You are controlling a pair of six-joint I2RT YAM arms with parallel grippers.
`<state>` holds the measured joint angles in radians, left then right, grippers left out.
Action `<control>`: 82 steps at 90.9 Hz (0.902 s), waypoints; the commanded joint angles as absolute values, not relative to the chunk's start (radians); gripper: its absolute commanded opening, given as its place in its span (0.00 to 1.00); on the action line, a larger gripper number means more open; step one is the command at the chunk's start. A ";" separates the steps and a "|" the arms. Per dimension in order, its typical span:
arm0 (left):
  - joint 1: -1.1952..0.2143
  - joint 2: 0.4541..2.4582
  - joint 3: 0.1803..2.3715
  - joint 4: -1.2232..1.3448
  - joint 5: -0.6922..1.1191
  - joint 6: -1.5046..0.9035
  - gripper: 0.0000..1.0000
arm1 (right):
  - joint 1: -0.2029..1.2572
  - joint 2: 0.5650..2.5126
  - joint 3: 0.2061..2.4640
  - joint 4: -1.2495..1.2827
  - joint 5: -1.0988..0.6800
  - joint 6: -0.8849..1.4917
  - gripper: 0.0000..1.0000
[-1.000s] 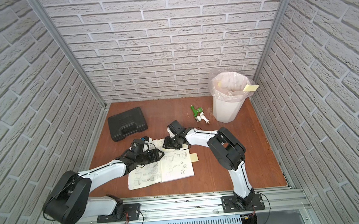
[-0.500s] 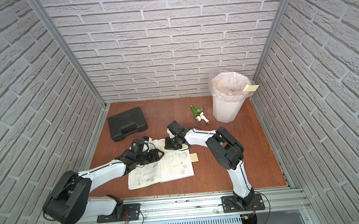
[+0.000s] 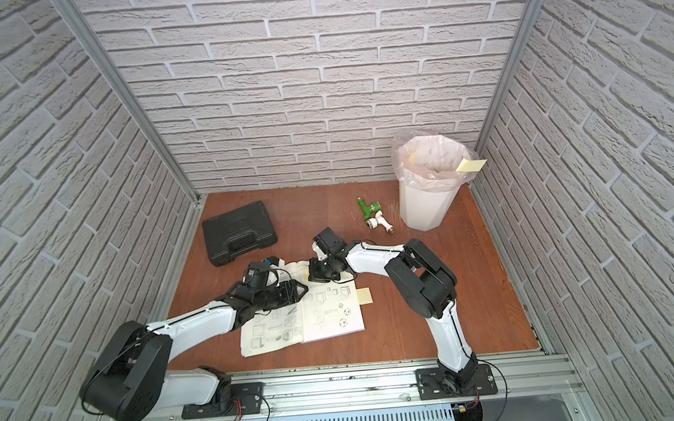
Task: Peel off the used sticky note
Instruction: Tear off the note from the book.
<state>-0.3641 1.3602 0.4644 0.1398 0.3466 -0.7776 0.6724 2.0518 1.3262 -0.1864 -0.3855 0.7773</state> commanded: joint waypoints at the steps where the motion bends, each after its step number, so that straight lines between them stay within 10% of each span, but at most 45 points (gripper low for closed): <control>1: -0.349 1.384 0.421 0.078 0.298 -0.758 0.70 | 0.692 2.022 1.307 -0.114 -0.432 0.817 0.03; 82: -0.337 1.383 0.405 0.093 0.310 -0.759 0.70 | 0.639 1.878 1.247 -0.075 -0.428 0.862 0.03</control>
